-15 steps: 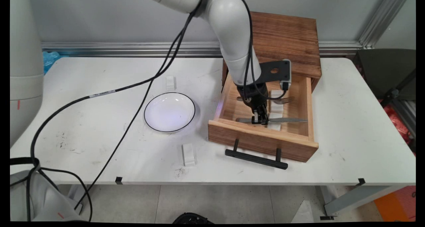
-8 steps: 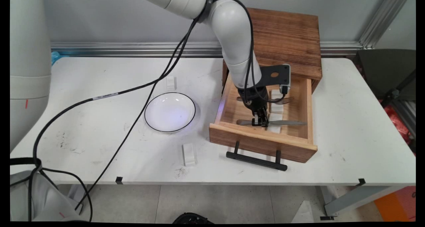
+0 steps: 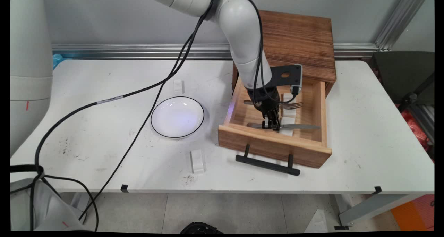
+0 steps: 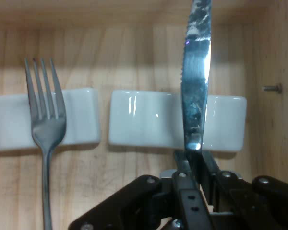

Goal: Place the picked object into the drawer

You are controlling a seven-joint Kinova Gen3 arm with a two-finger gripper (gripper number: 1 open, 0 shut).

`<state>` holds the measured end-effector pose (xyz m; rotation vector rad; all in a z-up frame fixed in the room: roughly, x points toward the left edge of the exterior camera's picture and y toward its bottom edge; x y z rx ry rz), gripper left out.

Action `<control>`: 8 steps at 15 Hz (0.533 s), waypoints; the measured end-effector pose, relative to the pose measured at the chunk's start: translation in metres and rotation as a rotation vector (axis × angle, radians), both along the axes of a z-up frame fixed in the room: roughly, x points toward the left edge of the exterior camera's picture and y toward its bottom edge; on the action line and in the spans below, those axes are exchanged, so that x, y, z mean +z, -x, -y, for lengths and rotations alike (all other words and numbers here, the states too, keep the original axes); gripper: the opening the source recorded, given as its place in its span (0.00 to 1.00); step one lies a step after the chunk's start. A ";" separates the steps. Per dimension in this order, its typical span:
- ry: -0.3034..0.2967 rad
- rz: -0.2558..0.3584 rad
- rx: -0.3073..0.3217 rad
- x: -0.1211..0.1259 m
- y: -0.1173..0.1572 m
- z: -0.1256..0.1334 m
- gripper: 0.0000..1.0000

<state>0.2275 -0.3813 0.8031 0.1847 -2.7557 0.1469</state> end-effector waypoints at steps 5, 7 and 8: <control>0.000 -0.015 -0.014 0.012 0.001 0.001 0.00; -0.001 -0.018 -0.016 0.017 -0.001 -0.001 0.00; -0.001 -0.018 -0.018 0.019 -0.001 -0.001 0.00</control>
